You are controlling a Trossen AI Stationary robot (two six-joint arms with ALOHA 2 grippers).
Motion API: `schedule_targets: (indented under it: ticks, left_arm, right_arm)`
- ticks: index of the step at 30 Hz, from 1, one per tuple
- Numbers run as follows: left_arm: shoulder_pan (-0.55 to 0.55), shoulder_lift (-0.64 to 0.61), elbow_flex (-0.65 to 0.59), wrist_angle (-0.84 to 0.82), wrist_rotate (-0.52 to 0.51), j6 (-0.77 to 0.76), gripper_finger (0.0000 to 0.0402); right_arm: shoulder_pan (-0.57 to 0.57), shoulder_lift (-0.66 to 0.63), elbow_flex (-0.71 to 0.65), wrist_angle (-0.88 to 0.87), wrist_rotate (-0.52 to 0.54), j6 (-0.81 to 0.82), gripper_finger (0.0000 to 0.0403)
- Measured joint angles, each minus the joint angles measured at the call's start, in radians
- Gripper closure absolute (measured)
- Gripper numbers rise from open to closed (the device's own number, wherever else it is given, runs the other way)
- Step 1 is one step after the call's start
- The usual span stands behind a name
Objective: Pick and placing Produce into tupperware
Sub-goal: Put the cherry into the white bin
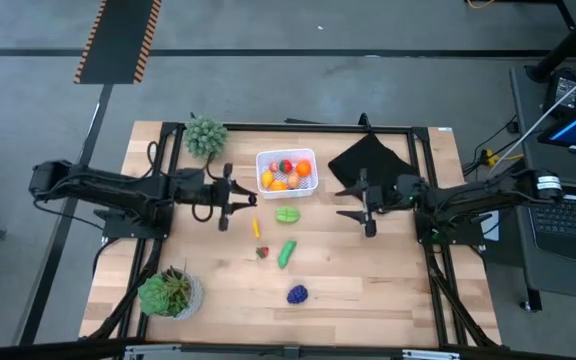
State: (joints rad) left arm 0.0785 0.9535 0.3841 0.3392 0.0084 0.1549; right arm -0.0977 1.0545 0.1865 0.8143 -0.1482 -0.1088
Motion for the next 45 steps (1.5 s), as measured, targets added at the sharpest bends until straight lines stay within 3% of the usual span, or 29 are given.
schedule_targets:
  ticks: [6,16,32,37,45]
  left_arm:
    - [0.087,0.003,-0.082,0.173,0.008,-0.075,0.0293]
    - [0.131,0.003,-0.085,0.217,0.01,-0.075,0.0299]
    - [0.169,0.012,-0.086,0.248,-0.04,-0.094,0.0293]
    - [0.197,0.076,-0.086,0.325,-0.014,-0.094,0.0299]
    - [0.278,0.289,-0.069,0.556,0.089,-0.11,0.03]
  right_arm:
    - [-0.032,-0.022,-0.003,-0.012,-0.001,-0.008,0.0159]
    - [-0.094,-0.022,-0.003,-0.012,0.0,0.0,0.016]
    - [-0.098,-0.021,-0.003,-0.026,-0.001,-0.002,0.016]
    - [-0.098,-0.021,-0.003,-0.026,-0.001,-0.003,0.016]
    - [-0.098,-0.021,-0.003,-0.026,-0.001,-0.005,0.016]
